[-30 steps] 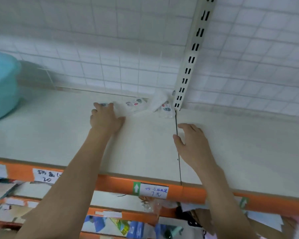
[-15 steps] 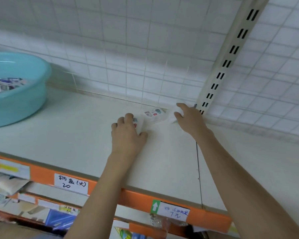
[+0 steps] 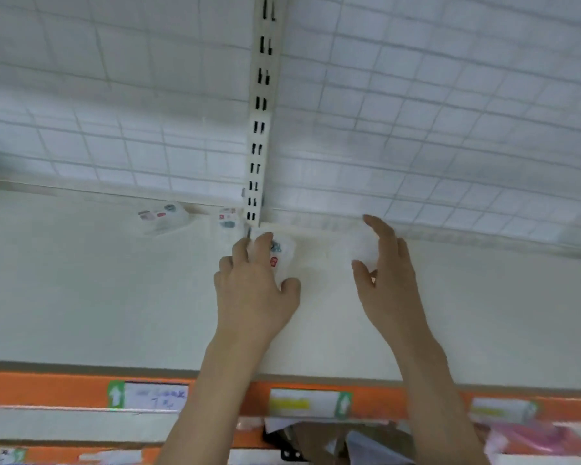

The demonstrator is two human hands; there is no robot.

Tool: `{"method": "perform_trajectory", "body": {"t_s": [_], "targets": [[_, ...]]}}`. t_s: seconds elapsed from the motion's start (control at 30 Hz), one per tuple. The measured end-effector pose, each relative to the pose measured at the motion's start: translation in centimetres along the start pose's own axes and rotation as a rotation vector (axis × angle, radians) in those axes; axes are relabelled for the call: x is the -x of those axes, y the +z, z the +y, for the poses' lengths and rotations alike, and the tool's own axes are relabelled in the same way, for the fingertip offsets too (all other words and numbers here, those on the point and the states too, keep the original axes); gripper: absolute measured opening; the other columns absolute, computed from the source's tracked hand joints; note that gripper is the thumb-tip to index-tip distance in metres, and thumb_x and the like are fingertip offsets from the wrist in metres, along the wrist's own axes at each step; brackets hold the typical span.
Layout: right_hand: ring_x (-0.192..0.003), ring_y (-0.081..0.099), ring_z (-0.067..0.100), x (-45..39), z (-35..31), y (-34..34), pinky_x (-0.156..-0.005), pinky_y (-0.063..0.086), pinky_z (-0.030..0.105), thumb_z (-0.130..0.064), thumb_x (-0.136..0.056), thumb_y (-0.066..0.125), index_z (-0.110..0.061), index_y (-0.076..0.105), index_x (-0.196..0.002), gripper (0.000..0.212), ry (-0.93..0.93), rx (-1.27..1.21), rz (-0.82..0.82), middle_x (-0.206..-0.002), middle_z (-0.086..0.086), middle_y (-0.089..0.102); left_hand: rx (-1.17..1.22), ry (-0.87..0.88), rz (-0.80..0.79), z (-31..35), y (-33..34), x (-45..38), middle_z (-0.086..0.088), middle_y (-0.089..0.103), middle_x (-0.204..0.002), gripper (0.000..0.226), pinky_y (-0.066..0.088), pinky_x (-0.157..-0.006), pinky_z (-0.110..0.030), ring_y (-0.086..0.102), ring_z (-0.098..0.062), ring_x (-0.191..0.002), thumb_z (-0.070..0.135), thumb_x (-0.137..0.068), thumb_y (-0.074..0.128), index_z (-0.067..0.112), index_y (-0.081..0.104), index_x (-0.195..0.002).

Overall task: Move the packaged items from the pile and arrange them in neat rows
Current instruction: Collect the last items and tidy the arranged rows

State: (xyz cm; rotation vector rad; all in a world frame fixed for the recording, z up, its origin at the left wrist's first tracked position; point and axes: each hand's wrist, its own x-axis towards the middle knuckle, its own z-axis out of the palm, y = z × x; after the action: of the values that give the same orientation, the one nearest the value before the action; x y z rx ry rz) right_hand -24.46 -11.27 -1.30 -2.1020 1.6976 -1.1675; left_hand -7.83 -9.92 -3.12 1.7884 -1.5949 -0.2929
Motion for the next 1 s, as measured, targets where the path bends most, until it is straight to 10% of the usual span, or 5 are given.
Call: {"method": "perform_trajectory", "body": {"t_s": [0.17,0.27,0.37,0.7,1.0], "targets": [[-0.084,0.046,0.001,4.2,10.6,-8.5,-0.073,0.031,-0.004,0.011,-0.076,0.053,-0.02,0.054,-0.122,0.055,-0.013,0.097,0.065,-0.103,-0.005,0.038,0.032,0.032,-0.055,9.8,7.4,4.7,-0.002,0.041,-0.127,0.067,0.029,-0.085,-0.03,0.04,-0.026,-0.105,0.026,-0.074,0.06,0.025,0.032,-0.135],[-0.093,0.049,0.011,5.9,15.8,-13.2,-0.082,0.035,0.009,0.01,-0.058,0.048,-0.016,0.065,-0.1,0.052,-0.08,0.144,0.081,-0.098,-0.004,0.05,0.027,0.039,-0.082,14.8,10.7,7.4,-0.003,0.041,-0.127,0.068,0.032,-0.088,-0.033,0.04,-0.027,-0.107,0.031,-0.072,0.055,0.024,0.033,-0.136],[-0.099,0.049,0.019,7.1,19.1,-16.8,-0.082,0.037,0.029,-0.002,-0.05,0.049,-0.022,0.063,-0.094,0.05,-0.112,0.231,0.138,-0.099,-0.003,0.061,0.033,0.073,-0.078,18.4,13.0,9.3,-0.003,0.04,-0.129,0.07,0.031,-0.088,-0.034,0.039,-0.027,-0.108,0.029,-0.071,0.055,0.023,0.033,-0.136],[-0.096,0.048,0.011,9.1,23.9,-20.5,-0.072,0.036,0.003,0.016,-0.059,0.069,-0.021,0.044,-0.094,0.057,-0.062,0.058,0.186,-0.105,0.01,0.052,0.093,0.141,-0.146,22.5,16.3,10.4,-0.004,0.039,-0.128,0.087,0.029,-0.089,-0.029,0.038,-0.023,-0.11,0.02,-0.07,0.065,0.02,0.018,-0.143],[-0.089,0.054,0.021,8.3,28.1,-25.0,-0.071,0.035,0.011,0.011,-0.065,0.068,-0.01,0.052,-0.096,0.041,-0.015,0.053,0.211,-0.097,-0.004,0.049,0.127,0.177,-0.111,27.2,20.5,10.1,-0.007,0.038,-0.12,0.09,0.032,-0.088,-0.028,0.041,-0.024,-0.107,0.018,-0.064,0.075,0.019,0.027,-0.14]]}}
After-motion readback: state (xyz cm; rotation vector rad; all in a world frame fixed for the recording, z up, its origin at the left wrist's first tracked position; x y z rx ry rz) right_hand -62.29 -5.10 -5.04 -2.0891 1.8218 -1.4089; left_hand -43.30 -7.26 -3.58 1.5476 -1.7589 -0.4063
